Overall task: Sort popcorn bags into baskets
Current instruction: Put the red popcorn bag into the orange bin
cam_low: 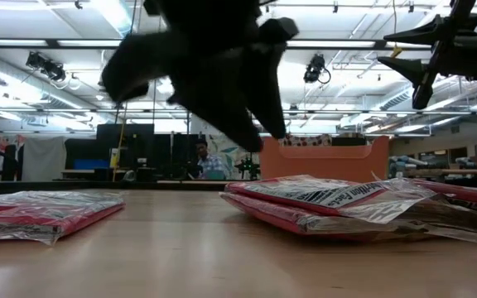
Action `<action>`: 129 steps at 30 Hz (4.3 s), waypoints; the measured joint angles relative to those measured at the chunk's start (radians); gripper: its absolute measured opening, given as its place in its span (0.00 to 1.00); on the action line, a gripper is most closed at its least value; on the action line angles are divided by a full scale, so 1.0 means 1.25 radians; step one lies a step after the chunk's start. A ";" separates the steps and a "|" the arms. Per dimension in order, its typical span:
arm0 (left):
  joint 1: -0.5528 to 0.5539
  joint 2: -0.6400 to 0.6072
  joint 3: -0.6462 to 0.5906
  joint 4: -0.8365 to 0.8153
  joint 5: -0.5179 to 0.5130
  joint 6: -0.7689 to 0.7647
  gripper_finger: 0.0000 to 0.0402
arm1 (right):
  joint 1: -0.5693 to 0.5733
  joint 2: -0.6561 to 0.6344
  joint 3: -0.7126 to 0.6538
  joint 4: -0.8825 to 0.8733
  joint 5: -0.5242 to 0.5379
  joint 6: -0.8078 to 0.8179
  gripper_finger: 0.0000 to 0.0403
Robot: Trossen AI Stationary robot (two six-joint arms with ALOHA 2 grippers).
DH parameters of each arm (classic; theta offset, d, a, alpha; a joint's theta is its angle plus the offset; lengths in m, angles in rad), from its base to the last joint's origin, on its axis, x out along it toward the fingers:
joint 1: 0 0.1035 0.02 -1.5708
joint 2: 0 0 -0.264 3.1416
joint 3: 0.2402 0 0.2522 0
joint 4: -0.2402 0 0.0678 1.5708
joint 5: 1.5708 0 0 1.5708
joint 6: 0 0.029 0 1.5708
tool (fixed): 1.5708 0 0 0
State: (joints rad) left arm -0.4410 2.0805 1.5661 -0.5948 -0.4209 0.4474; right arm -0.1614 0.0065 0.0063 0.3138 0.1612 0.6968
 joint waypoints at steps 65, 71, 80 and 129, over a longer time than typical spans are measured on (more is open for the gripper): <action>0.069 0.062 0.315 -0.348 -0.405 -0.055 0.02 | 0.000 0.001 0.000 0.005 0.001 0.000 0.42; 0.133 0.062 0.342 -0.324 -0.492 -0.034 0.02 | 0.000 0.001 0.000 0.005 0.001 0.000 0.42; 0.266 0.062 0.342 -0.176 -0.429 -0.008 0.02 | 0.000 0.001 0.000 0.005 0.001 0.000 0.42; 0.451 0.081 0.338 -0.090 0.248 -0.131 0.31 | 0.000 0.001 0.000 0.004 0.000 0.000 0.42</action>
State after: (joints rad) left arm 0.1228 2.1817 1.9881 -0.7077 -0.1108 0.2840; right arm -0.1615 0.0082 0.0063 0.3191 0.1608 0.6968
